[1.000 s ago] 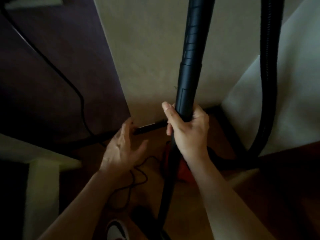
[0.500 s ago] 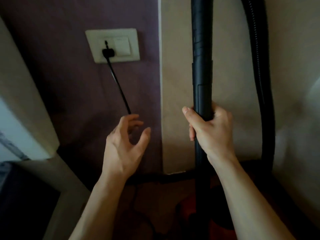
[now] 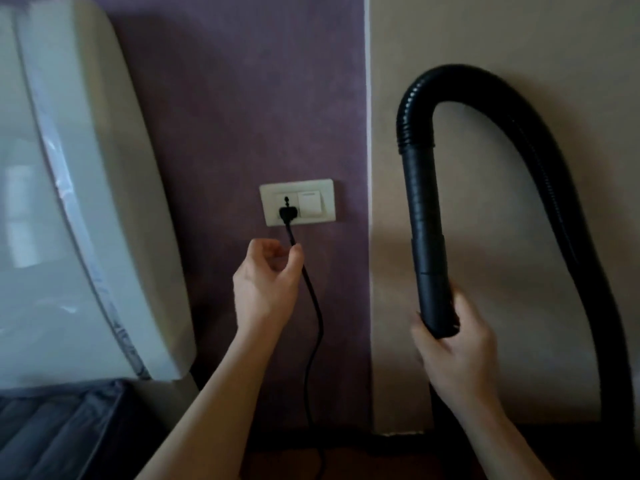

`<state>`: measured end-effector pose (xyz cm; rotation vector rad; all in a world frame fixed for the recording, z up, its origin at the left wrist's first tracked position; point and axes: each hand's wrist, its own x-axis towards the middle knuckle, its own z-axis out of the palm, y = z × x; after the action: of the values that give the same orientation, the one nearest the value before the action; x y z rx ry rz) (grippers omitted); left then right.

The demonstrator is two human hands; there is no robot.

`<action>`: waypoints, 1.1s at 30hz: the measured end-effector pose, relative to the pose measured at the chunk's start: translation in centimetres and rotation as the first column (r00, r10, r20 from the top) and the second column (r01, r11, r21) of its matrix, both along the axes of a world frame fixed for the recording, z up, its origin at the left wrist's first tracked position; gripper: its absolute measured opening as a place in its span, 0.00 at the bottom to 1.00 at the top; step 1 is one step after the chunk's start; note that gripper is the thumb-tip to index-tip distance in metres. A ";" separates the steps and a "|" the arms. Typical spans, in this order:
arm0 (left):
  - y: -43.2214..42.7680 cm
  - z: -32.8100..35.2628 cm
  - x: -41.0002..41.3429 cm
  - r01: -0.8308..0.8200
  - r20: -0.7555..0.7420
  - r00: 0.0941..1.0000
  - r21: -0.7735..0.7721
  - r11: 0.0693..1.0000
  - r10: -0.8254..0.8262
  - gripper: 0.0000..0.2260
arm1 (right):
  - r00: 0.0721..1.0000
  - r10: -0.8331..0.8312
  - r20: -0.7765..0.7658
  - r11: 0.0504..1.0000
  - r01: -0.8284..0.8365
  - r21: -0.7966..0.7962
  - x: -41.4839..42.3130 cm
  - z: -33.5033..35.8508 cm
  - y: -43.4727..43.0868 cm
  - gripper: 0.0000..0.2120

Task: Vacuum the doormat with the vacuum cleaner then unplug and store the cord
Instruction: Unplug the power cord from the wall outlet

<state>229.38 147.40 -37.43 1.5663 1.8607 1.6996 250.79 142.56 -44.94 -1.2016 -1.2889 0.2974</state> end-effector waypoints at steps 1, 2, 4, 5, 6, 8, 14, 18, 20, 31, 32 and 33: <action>0.6 0.7 0.0 -0.016 -0.021 1.000 0.011 1.000 0.016 0.13 | 1.000 0.008 -0.009 1.000 -0.008 -0.008 0.0 0.0 -0.1 0.24; 1.1 1.2 0.0 -0.028 -0.061 0.998 0.032 0.999 0.030 0.13 | 1.000 0.012 -0.018 1.000 -0.012 -0.013 0.0 0.1 -0.1 0.24; 2.1 1.9 0.1 -0.035 -0.163 0.986 0.061 0.998 0.044 0.16 | 0.999 0.014 -0.040 1.000 -0.014 -0.017 -0.1 0.3 -0.2 0.26; 2.7 2.1 0.1 -0.033 -0.185 0.982 0.059 0.998 0.044 0.16 | 0.998 0.015 -0.058 1.000 -0.016 -0.020 -0.2 0.3 -0.2 0.27; 3.1 2.4 0.1 -0.030 -0.175 0.984 0.057 0.998 0.039 0.16 | 0.997 0.020 -0.073 1.000 -0.022 -0.023 -0.3 0.3 -0.3 0.27; 4.0 2.9 0.1 -0.024 -0.100 0.995 0.042 0.999 0.028 0.15 | 0.997 0.022 -0.080 0.999 -0.024 -0.025 -0.5 0.4 -0.3 0.28; 5.2 4.1 0.3 -0.079 -0.095 0.993 -0.114 0.990 0.068 0.14 | 0.995 0.018 -0.098 1.000 -0.018 0.001 -0.2 0.4 -0.3 0.31; 5.6 4.1 0.8 -0.168 -0.366 0.927 -0.228 0.959 0.075 0.19 | 0.993 0.020 -0.116 1.000 -0.022 -0.021 0.2 0.0 -0.3 0.31; 5.6 3.8 0.5 -0.181 -0.418 0.904 -0.193 0.964 0.086 0.18 | 0.994 0.009 -0.105 1.000 -0.009 -0.004 0.2 0.0 -0.4 0.31; 0.6 -0.4 -1.2 0.202 -0.415 0.893 0.021 0.979 -0.176 0.06 | 0.997 -0.067 -0.038 0.997 0.065 -0.049 0.7 0.1 -0.3 0.26; -0.2 -1.4 -1.2 0.229 -0.353 0.910 -0.013 0.973 -0.219 0.08 | 0.997 -0.070 -0.031 0.997 0.069 -0.039 0.8 0.1 -0.3 0.24; -0.8 -2.3 -1.2 0.240 -0.294 0.924 -0.046 0.970 -0.243 0.09 | 0.997 -0.067 -0.023 0.997 0.067 -0.027 0.8 0.1 -0.3 0.21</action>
<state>228.16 146.61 -39.77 2.0482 1.7022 1.4099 251.56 142.24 -44.85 -1.2576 -1.2245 0.2801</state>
